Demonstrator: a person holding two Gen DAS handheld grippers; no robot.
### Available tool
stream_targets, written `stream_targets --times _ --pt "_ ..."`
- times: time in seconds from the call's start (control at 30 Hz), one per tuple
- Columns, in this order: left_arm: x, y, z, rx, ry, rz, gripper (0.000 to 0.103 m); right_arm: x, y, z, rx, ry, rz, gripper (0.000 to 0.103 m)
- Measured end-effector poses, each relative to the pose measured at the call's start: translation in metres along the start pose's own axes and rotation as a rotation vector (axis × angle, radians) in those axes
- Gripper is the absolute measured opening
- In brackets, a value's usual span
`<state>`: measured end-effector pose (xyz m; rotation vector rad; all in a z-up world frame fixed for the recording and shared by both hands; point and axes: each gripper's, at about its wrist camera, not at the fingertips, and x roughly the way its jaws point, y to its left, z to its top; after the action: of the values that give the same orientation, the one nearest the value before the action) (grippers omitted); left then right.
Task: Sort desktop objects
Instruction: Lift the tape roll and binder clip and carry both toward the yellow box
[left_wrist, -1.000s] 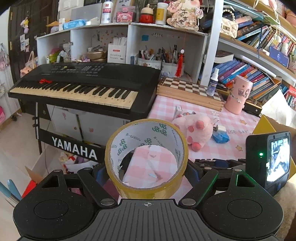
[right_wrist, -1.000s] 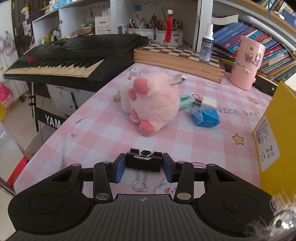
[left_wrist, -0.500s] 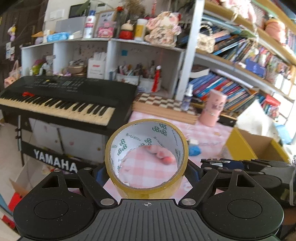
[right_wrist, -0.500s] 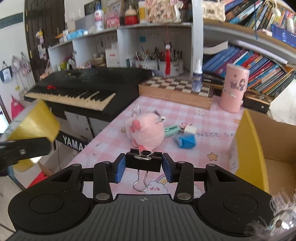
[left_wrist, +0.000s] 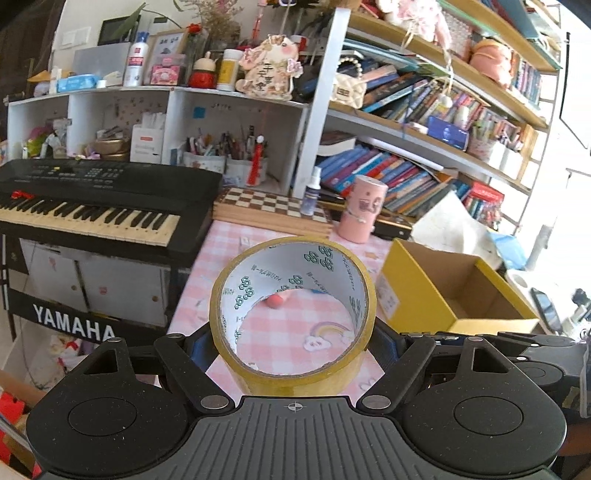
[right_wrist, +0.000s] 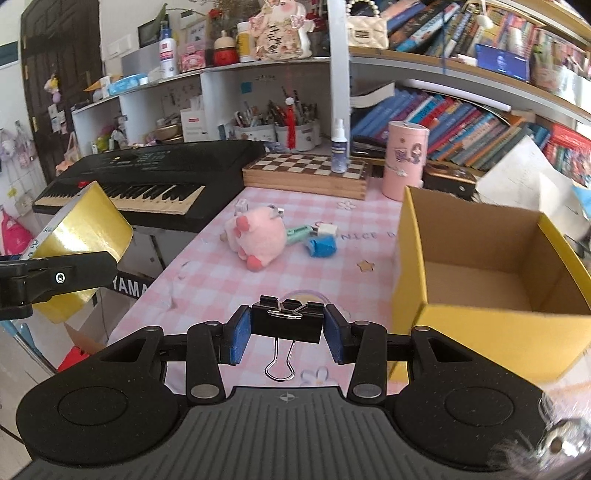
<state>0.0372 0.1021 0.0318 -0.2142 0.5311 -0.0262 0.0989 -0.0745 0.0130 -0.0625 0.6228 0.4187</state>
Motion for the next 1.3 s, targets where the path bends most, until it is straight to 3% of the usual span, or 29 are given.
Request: stream_targets --times 0.5,0.83,1.3 --pt "-0.038 -0.031 -0.035 0.058 0.036 -0.122 0.083 -0.066 -0.003 -0.051 0.100 0.010 -0.091 0.040" --pt "-0.036 -0.058 -0.059 0.110 0.133 -0.223 0.083 -0.100 -0.020 -0.092 0.187 0.068 -0.195 0.040" --pt "-0.023 -0.099 -0.065 0.211 0.183 -0.375 0.083 -0.131 -0.048 -0.117 0.319 0.087 -0.328 0.040"
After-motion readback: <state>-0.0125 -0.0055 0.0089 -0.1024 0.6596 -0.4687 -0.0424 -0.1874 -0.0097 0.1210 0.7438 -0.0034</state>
